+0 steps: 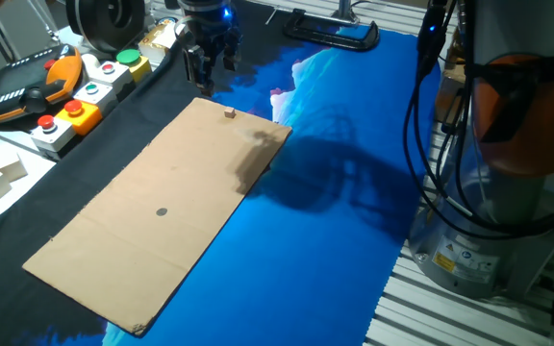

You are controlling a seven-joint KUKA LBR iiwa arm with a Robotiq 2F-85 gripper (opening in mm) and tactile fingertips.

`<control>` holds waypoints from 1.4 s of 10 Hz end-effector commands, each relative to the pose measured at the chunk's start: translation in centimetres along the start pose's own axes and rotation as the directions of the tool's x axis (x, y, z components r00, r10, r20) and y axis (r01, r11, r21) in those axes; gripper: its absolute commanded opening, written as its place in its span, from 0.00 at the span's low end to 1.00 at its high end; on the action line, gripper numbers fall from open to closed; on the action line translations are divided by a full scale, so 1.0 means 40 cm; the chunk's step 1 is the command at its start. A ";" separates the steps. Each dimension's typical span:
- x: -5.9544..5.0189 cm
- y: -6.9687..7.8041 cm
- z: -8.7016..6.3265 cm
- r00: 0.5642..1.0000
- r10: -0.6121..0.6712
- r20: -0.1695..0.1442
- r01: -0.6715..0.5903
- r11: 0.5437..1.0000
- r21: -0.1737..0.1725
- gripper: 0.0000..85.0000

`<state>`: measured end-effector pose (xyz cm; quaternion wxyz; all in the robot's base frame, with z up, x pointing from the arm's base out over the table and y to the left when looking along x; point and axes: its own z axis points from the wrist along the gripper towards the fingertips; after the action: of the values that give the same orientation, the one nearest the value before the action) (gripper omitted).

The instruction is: Grab the block and place it at the designated location

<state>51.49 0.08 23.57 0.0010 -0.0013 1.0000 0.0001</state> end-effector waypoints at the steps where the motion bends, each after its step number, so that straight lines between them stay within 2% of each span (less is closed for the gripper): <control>1: 0.000 0.000 0.000 0.997 -0.069 0.043 0.067 0.997 0.041 0.99; 2: 0.000 0.000 -0.001 0.997 -0.069 0.043 0.067 0.997 0.041 0.01; 11: -0.008 -0.002 0.004 0.997 -0.062 0.046 0.061 0.998 0.032 0.01; 14: -0.032 -0.015 0.024 0.997 -0.068 0.039 0.067 0.997 0.033 0.01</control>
<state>52.89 -0.60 22.52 0.0212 -0.0355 0.9990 -0.0160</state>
